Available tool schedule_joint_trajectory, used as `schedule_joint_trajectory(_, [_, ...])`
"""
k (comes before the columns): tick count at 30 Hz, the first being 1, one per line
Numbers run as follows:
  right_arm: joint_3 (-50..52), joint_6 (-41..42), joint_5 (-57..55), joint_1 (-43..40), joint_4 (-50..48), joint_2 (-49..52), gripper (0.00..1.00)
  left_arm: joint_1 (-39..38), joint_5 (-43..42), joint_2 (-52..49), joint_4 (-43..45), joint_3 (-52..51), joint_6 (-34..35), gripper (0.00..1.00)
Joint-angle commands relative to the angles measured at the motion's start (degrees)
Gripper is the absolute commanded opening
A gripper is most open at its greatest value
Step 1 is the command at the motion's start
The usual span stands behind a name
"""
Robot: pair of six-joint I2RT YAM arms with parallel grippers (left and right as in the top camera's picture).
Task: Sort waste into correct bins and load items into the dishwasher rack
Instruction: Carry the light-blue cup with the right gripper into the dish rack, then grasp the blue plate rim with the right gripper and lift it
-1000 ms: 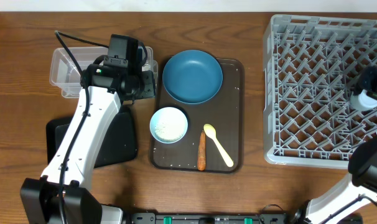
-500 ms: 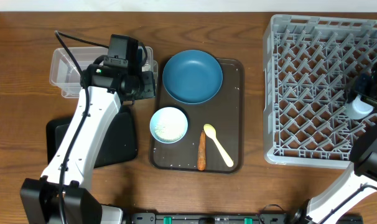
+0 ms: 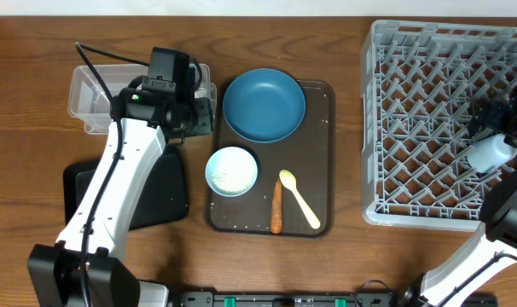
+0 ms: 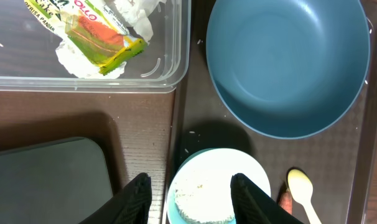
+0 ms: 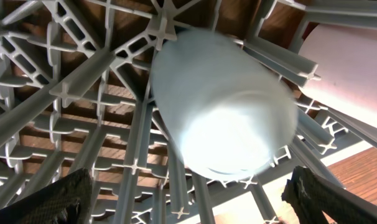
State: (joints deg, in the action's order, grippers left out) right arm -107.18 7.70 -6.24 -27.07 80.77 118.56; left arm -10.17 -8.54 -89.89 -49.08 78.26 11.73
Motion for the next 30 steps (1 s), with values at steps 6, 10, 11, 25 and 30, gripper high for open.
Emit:
schedule_joint_trajectory(6, [0.17, 0.37, 0.70, -0.09, 0.96, 0.13, 0.99, 0.28, 1.14, 0.42, -0.61, 0.17, -0.76, 0.45])
schedule_joint_trajectory(10, [0.02, -0.09, 1.01, 1.84, 0.83, -0.68, 0.99, 0.28, 1.16, 0.42, -1.73, 0.17, -0.76, 0.45])
schedule_joint_trajectory(11, [-0.17, -0.22, 1.25, 2.58, 0.55, -1.14, 0.99, 0.28, 1.16, 0.42, -1.95, 0.17, -0.76, 0.45])
schedule_joint_trajectory(25, [-1.53, -2.62, 21.11, 22.32, -21.00, -9.75, 0.99, 0.28, 1.16, 0.42, -3.85, 0.17, -0.76, 0.45])
schedule_joint_trajectory(30, [-1.51, -2.62, 21.09, 31.91, -24.96, -5.86, 0.98, 0.28, 1.16, 0.42, -3.87, 0.17, -0.76, 0.45])
